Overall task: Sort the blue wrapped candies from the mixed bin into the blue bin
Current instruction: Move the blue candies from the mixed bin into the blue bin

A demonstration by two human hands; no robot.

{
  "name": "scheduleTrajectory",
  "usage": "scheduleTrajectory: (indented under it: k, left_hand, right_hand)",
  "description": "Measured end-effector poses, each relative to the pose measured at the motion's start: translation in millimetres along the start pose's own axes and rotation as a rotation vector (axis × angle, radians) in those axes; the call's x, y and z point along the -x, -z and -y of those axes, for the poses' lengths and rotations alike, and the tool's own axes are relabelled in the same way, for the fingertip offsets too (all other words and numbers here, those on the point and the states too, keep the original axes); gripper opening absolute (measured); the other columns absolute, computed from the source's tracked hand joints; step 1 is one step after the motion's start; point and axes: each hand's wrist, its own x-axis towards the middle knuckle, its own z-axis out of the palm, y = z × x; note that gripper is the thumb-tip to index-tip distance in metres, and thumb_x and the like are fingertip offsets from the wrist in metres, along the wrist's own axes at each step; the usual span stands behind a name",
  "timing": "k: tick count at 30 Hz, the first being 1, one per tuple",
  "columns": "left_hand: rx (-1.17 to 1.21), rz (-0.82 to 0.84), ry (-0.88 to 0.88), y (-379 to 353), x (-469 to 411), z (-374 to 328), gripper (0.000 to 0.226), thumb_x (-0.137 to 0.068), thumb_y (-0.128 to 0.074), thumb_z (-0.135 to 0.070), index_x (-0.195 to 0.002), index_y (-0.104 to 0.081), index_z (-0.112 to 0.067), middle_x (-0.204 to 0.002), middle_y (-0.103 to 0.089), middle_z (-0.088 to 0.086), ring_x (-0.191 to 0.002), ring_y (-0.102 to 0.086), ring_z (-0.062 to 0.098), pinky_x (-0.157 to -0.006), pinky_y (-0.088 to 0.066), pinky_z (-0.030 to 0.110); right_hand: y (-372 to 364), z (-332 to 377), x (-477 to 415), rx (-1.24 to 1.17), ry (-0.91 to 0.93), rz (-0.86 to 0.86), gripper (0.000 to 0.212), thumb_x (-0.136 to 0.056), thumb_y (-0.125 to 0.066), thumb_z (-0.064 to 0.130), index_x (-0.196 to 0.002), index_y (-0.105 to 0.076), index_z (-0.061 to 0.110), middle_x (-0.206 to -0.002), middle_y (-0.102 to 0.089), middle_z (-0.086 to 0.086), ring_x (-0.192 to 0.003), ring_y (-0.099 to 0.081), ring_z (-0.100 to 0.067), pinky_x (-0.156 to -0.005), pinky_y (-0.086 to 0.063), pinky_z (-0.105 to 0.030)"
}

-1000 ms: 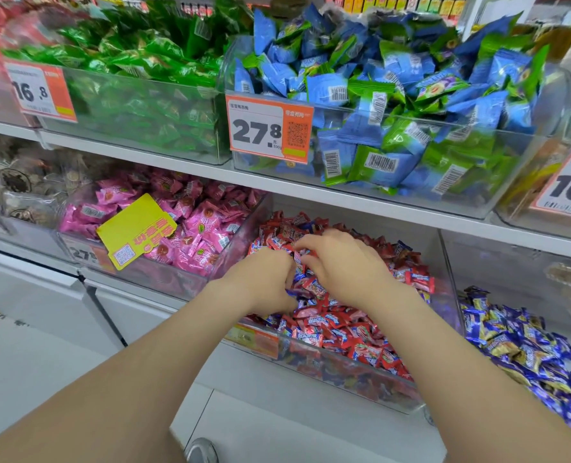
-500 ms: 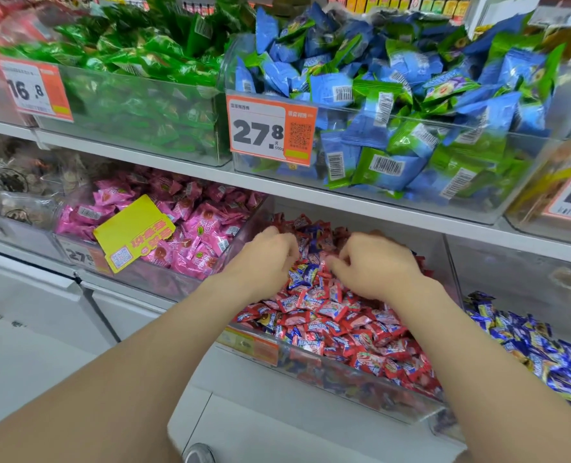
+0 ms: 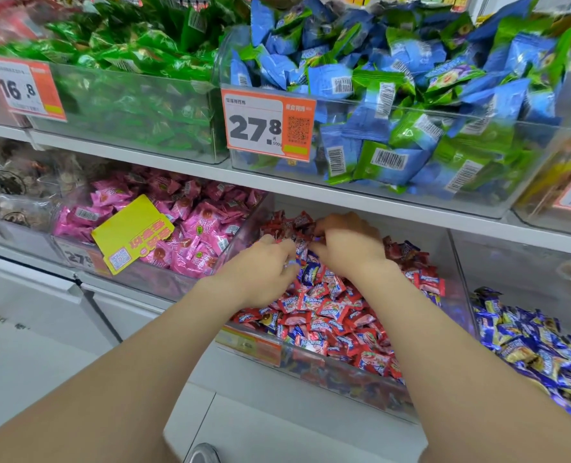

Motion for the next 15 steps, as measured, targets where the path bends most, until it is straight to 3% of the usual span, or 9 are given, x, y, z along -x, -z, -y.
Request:
scheduleTrajectory:
  k: [3, 6, 10, 14, 15]
  left_hand:
    - [0.098, -0.073, 0.051, 7.4, 0.3, -1.4, 0.019, -0.101, -0.041, -0.035, -0.086, -0.046, -0.026, -0.089, -0.054, 0.002, -0.094, -0.049, 0.024, -0.083, -0.045, 0.042]
    - [0.159, -0.144, 0.08, 12.7, -0.6, -9.0, 0.035, -0.099, -0.038, -0.041, -0.081, -0.052, -0.015, -0.08, -0.059, 0.004, -0.084, -0.052, 0.025, -0.069, -0.04, 0.039]
    - [0.162, -0.154, 0.115, 7.7, -2.8, -17.9, 0.045, -0.101, -0.054, -0.049, -0.074, -0.049, -0.014, -0.07, -0.058, 0.005, -0.065, -0.054, 0.025, -0.054, -0.033, 0.035]
    - [0.046, -0.077, 0.125, 1.2, -6.5, -24.5, 0.005, -0.096, -0.059, -0.035, -0.098, -0.062, -0.032, -0.093, -0.065, 0.005, -0.079, -0.057, 0.029, -0.069, -0.043, 0.036]
    - [0.018, -0.059, 0.129, -0.9, -7.9, -26.4, 0.015, -0.096, -0.059, -0.036, -0.109, -0.065, -0.034, -0.1, -0.065, 0.007, -0.091, -0.061, 0.031, -0.074, -0.046, 0.038]
  right_hand:
    - [7.8, -6.2, 4.8, -0.191, -0.035, -0.023, 0.02, -0.089, -0.068, 0.046, -0.097, -0.076, 0.03, -0.1, -0.074, 0.002, -0.091, -0.068, -0.029, -0.077, -0.058, -0.035]
    - [15.6, -13.8, 14.9, -0.293, -0.072, 0.005, 0.026, -0.09, -0.064, 0.045, -0.083, -0.066, 0.02, -0.082, -0.068, -0.002, -0.08, -0.064, -0.028, -0.071, -0.056, -0.036]
    - [27.3, -20.0, 32.1, -0.296, -0.098, 0.051, 0.032, -0.099, -0.053, 0.043, -0.089, -0.053, 0.013, -0.082, -0.061, -0.01, -0.079, -0.059, -0.033, -0.066, -0.049, -0.039]
    - [39.2, -25.1, 50.4, -0.299, -0.078, 0.056, 0.034, -0.103, -0.049, 0.039, -0.092, -0.049, 0.007, -0.083, -0.06, -0.016, -0.081, -0.058, -0.037, -0.07, -0.05, -0.043]
    - [41.0, -26.7, 54.8, -0.301, -0.073, 0.057, 0.035, -0.103, -0.049, 0.039, -0.091, -0.048, 0.006, -0.08, -0.059, -0.017, -0.08, -0.058, -0.037, -0.07, -0.05, -0.044]
